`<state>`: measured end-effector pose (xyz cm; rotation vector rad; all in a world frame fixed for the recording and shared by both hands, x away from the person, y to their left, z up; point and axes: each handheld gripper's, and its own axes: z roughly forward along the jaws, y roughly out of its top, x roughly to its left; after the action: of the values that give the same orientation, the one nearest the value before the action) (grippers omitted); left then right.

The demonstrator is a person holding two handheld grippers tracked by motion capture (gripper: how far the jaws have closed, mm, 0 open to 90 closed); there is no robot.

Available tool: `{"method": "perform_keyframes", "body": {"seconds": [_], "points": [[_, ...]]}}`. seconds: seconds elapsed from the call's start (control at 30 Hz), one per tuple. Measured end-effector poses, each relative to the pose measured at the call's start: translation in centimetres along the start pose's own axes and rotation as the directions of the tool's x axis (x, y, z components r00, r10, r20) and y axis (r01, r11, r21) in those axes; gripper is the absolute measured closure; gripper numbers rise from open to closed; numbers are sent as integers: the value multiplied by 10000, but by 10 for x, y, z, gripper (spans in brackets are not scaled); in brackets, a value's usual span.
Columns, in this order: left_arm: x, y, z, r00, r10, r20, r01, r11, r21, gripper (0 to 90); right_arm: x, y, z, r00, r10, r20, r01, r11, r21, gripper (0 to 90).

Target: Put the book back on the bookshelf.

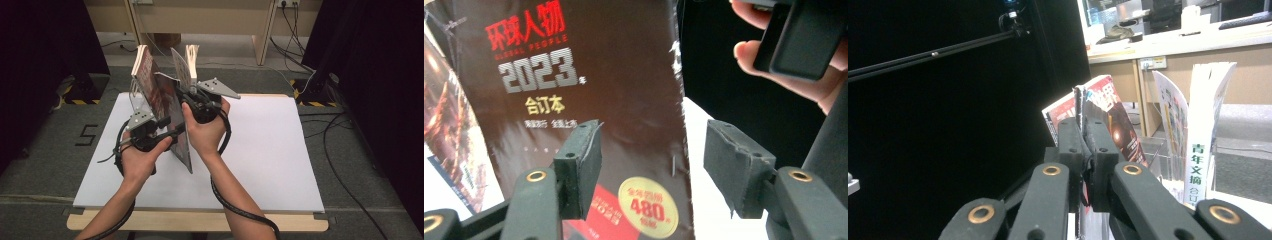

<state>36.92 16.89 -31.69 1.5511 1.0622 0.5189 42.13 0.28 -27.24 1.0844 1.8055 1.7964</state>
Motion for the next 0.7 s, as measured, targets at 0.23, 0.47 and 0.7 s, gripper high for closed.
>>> {"method": "perform_keyframes", "body": {"seconds": [0.23, 0.47, 0.7], "points": [[-6, 6, 10, 9970, 469, -615, -461, 9988, 133, 389, 2, 1, 1, 10000, -10, 91, 9, 10000, 80, 876], [-11, 6, 20, 9907, 763, -1126, -720, 9965, 418, 392, 4, 0, 1, 9995, -209, 256, 207, 9998, 83, 876], [-14, 5, 27, 9874, 934, -1280, -872, 9948, 534, 446, 4, 1, 1, 9989, -357, 312, 354, 9993, 125, 875]]}}
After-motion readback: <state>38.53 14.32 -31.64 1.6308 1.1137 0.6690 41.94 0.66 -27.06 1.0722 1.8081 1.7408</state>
